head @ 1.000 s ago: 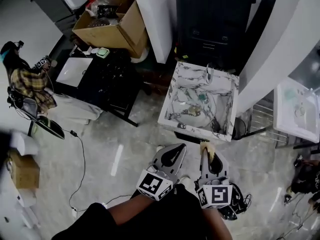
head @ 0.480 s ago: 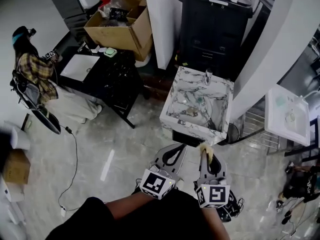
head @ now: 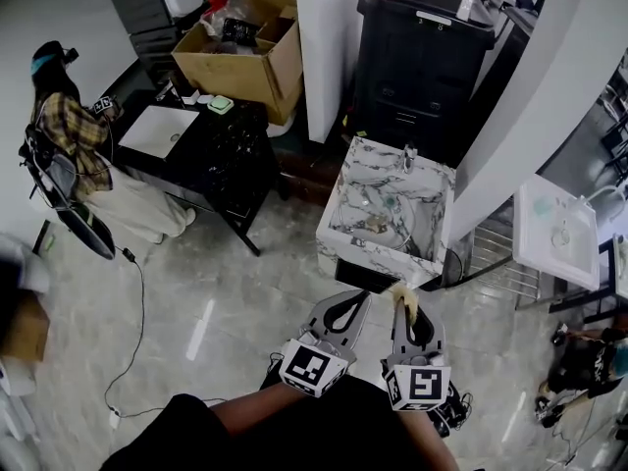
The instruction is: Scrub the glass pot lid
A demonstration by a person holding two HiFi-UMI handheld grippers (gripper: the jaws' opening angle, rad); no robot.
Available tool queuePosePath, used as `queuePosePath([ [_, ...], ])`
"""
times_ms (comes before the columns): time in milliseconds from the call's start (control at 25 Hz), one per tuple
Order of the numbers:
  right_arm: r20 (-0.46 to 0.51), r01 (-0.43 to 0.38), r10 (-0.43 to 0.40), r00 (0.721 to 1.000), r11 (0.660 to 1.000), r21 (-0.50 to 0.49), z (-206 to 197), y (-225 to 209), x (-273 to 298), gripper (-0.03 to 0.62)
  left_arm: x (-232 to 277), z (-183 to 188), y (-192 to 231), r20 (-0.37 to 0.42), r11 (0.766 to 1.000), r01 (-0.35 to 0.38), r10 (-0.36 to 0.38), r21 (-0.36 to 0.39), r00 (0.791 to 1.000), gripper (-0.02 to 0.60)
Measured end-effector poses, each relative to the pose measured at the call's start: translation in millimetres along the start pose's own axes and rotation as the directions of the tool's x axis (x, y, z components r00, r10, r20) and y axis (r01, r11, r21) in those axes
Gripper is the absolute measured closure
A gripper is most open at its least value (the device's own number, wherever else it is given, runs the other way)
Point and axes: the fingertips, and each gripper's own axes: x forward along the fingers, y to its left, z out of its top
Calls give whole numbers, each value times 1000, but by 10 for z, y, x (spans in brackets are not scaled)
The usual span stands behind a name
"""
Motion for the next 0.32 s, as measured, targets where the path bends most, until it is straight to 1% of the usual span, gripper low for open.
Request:
queuePosePath([
  [320,-8,-27,27,1000,1000,-15,-63,45,-66,540,-39,-71,-32,-1,1000,-10,10,-6,1000,566],
])
